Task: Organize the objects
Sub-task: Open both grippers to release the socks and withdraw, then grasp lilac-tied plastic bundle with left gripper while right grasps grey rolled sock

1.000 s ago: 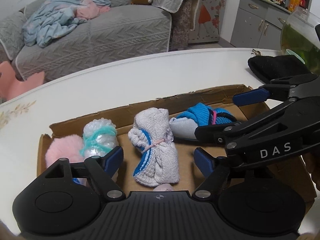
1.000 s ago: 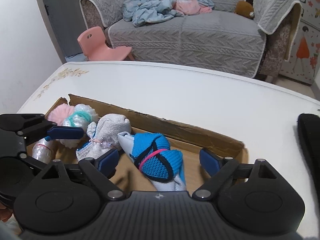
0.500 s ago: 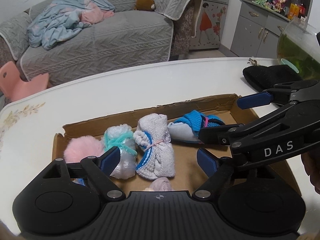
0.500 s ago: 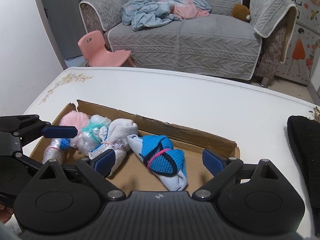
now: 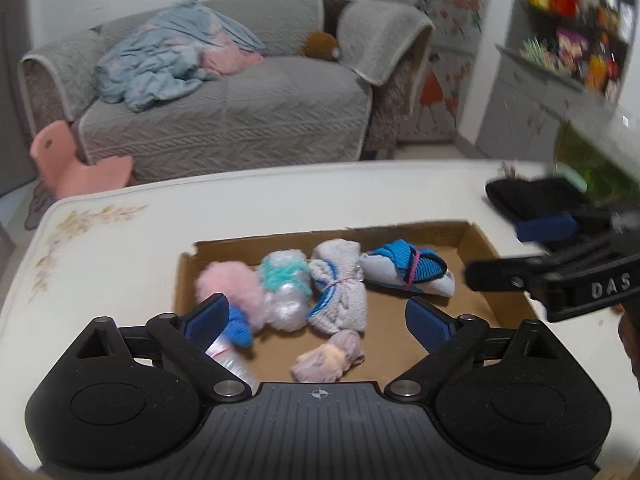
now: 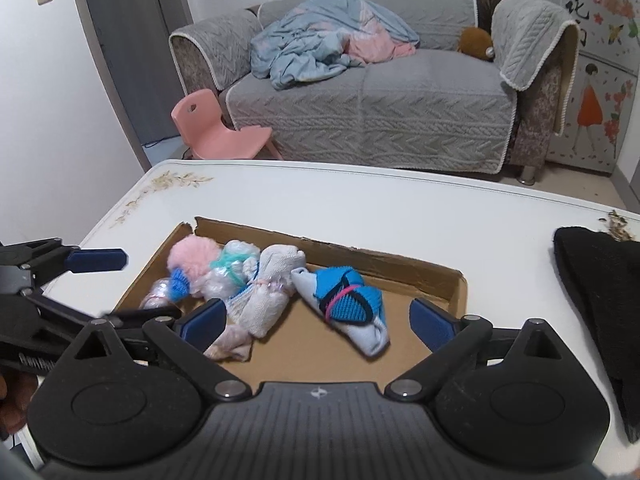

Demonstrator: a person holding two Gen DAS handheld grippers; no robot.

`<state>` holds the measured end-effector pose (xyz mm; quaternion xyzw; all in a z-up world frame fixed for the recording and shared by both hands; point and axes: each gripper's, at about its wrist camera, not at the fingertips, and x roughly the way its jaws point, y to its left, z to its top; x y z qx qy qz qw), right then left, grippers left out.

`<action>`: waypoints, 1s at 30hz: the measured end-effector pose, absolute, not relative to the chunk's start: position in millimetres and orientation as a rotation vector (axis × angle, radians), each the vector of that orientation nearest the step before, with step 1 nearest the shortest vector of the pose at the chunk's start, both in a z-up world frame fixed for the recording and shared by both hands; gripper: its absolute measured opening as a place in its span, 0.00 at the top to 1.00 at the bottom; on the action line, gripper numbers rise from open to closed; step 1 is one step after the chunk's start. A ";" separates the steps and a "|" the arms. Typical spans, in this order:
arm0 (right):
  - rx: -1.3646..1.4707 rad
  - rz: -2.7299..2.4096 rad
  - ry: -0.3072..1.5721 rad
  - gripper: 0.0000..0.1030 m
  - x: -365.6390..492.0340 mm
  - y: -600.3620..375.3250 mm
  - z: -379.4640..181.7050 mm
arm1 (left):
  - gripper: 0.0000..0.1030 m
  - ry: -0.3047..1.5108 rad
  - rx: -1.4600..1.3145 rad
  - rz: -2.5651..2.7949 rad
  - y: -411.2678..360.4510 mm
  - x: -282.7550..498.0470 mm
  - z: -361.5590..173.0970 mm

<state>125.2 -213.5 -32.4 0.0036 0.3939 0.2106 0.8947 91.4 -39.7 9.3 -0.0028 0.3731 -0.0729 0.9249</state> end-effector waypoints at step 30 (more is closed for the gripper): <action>-0.059 0.333 0.608 0.04 -68.7 -221.0 -138.9 | 0.01 0.535 -0.017 -0.025 -1.1 -99.2 -93.6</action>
